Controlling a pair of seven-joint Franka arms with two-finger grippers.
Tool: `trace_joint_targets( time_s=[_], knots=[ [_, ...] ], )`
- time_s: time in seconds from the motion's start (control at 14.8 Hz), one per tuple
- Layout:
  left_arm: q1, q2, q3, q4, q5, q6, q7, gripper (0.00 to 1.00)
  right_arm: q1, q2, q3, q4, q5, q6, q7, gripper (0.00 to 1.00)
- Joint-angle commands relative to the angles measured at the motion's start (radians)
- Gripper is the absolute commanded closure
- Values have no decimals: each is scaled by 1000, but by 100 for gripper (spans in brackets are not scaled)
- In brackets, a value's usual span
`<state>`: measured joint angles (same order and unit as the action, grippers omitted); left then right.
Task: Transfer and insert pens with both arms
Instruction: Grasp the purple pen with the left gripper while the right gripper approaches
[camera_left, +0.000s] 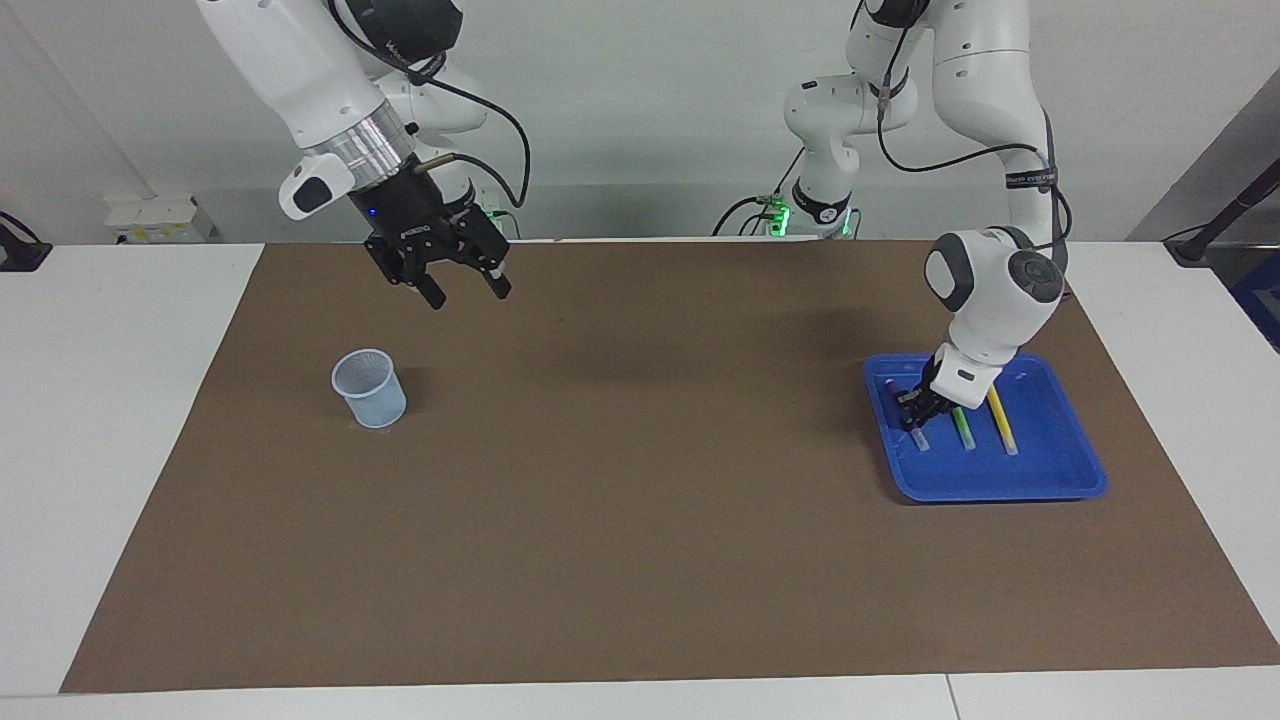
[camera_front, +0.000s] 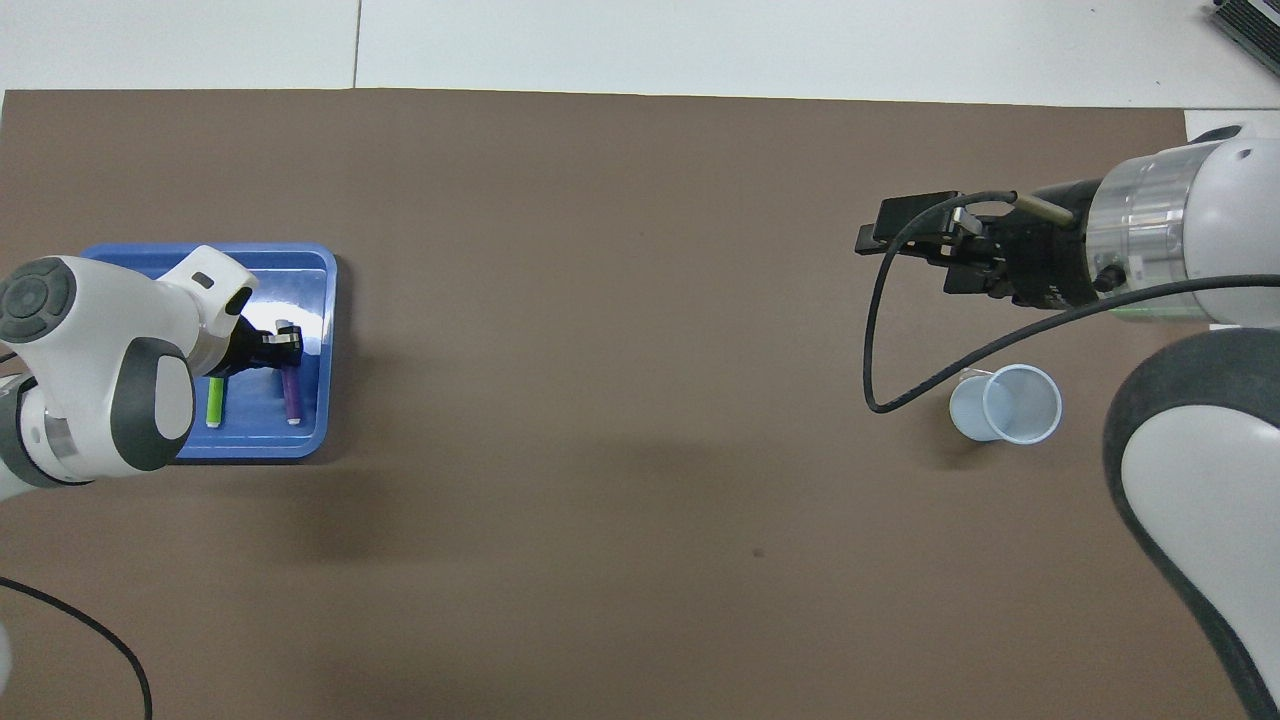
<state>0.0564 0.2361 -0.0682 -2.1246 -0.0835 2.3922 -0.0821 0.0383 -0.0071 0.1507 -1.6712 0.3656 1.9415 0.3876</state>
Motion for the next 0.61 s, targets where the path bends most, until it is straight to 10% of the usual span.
trace_joint_targets(
  time_s=[0.0,0.54],
  knots=[
    [-3,2,10,12,-12,-57,-21,100,-2,-30,0,-39,56,33,27,0],
    [-12,-23,1,251,-27,-341,-272,100,41,-25,1,-39,136,131,217,0]
  ],
)
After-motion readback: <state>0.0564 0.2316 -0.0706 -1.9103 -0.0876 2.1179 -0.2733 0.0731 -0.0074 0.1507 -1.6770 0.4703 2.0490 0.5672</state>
